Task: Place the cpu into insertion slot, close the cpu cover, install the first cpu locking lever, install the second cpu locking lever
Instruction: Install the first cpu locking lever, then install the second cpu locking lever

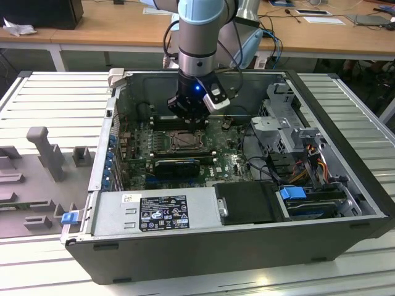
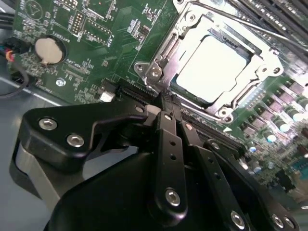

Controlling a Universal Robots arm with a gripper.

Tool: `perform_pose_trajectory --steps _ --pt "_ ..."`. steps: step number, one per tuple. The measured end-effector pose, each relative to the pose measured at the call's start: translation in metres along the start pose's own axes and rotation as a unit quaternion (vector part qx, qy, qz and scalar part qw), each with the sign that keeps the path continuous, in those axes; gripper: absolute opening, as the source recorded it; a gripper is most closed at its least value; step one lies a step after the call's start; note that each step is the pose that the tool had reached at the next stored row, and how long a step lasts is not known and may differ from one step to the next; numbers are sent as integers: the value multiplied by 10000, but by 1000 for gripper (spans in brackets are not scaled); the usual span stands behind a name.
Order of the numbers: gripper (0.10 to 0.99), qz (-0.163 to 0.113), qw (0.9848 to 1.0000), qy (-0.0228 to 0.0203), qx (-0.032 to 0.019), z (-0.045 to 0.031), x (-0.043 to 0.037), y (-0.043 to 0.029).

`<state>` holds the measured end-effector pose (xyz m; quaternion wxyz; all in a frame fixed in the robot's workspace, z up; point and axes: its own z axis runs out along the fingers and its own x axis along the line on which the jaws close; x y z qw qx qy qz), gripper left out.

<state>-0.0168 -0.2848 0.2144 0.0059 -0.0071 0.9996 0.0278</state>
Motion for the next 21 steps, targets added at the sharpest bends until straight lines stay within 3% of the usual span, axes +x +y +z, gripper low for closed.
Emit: perform_pose_trajectory --steps 21 --pt "106 0 10000 0 1 -25 0 -37"
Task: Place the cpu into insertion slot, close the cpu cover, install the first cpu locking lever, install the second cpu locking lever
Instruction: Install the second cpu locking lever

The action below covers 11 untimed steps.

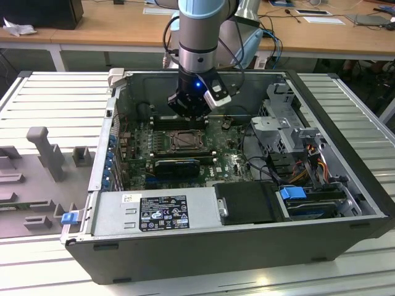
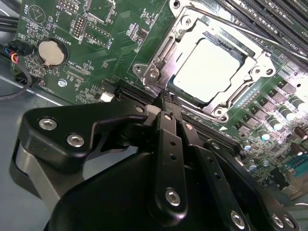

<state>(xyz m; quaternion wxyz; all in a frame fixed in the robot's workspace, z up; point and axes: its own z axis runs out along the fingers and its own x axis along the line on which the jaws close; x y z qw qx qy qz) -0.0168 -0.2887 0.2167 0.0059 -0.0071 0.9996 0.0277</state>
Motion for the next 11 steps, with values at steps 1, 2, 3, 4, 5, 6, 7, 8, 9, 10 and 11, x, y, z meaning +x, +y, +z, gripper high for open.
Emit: perform_pose_trajectory --steps 1,2,3,4,5,6,7,8,9,10,11 --pt "106 -1 10000 1 1 -1 0 -5" --pt "106 0 10000 0 0 -1 0 -12" --pt "106 0 10000 0 0 -1 0 -20" --pt "106 0 10000 0 0 -1 0 -25" --pt "106 1 10000 0 0 -8 1 -30" --pt "106 0 10000 0 -1 -28 0 -29" --pt "106 0 10000 0 0 -57 0 -28" --pt "106 1 10000 0 0 -74 -1 -27" --pt "106 0 10000 0 0 -94 -1 -26" --pt "106 0 10000 0 -1 -108 -1 -25" --pt "106 0 10000 1 -1 -124 -2 -24"
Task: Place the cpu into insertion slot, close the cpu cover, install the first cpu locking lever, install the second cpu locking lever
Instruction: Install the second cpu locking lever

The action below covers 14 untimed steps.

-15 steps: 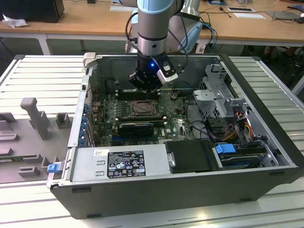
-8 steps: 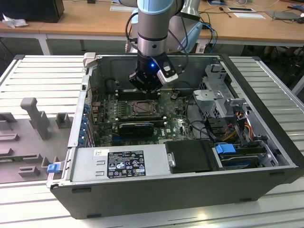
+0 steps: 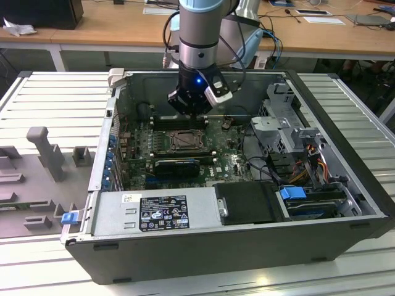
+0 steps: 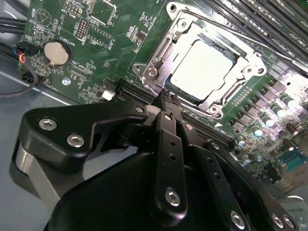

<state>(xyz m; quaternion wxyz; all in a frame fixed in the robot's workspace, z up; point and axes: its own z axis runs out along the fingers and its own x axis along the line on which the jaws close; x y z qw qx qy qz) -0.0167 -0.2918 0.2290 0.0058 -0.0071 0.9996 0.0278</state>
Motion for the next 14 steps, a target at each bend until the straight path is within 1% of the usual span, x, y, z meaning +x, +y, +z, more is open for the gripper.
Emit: perform_pose_trajectory --steps 2,5,6,14 --pt "106 0 10000 0 0 -25 -1 1" --pt "106 0 10000 1 0 -33 -1 -20" --pt "106 0 10000 0 -1 -34 -1 -43" --pt "106 0 10000 0 -4 -40 -2 -153"
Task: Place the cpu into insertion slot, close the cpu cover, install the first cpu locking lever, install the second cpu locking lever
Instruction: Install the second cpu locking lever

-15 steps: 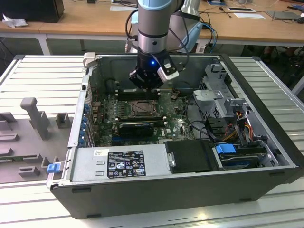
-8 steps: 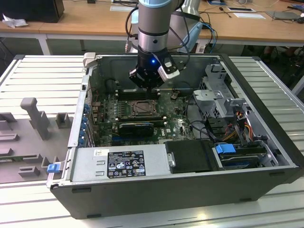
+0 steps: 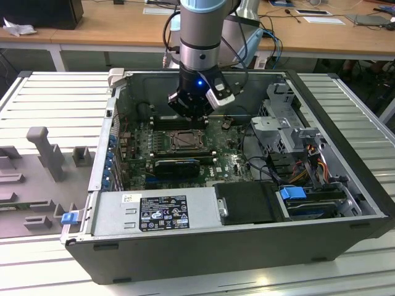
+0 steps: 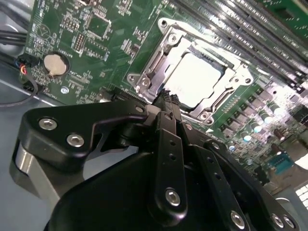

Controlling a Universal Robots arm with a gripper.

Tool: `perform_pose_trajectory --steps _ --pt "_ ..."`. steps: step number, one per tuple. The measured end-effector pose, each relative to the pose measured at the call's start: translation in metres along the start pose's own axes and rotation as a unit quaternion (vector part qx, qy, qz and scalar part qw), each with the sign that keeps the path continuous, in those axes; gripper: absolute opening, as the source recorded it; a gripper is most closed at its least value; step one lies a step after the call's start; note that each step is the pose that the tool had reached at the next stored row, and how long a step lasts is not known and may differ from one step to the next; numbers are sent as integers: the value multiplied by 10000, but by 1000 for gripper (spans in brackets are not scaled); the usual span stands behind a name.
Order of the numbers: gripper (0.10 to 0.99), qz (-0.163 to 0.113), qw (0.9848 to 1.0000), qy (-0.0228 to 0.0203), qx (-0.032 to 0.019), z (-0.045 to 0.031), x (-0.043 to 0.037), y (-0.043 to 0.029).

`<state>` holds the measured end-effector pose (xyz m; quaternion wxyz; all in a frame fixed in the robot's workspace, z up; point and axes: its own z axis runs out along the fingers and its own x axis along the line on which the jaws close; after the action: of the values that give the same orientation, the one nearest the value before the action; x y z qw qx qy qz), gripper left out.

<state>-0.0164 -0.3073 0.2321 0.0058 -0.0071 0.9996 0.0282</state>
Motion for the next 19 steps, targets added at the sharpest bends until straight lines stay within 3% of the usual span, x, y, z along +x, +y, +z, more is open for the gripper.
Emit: perform_pose_trajectory --steps 3,6,9,12,16,19 --pt "106 1 10000 1 -1 -51 0 0" --pt "106 1 10000 2 -1 -183 -2 8" --pt "106 0 10000 4 -2 -206 -2 -8" --pt "106 1 10000 4 -2 -208 -1 -80" --pt "106 0 10000 4 -2 -214 2 -284" --pt "106 1 10000 9 -2 -217 3 -348"
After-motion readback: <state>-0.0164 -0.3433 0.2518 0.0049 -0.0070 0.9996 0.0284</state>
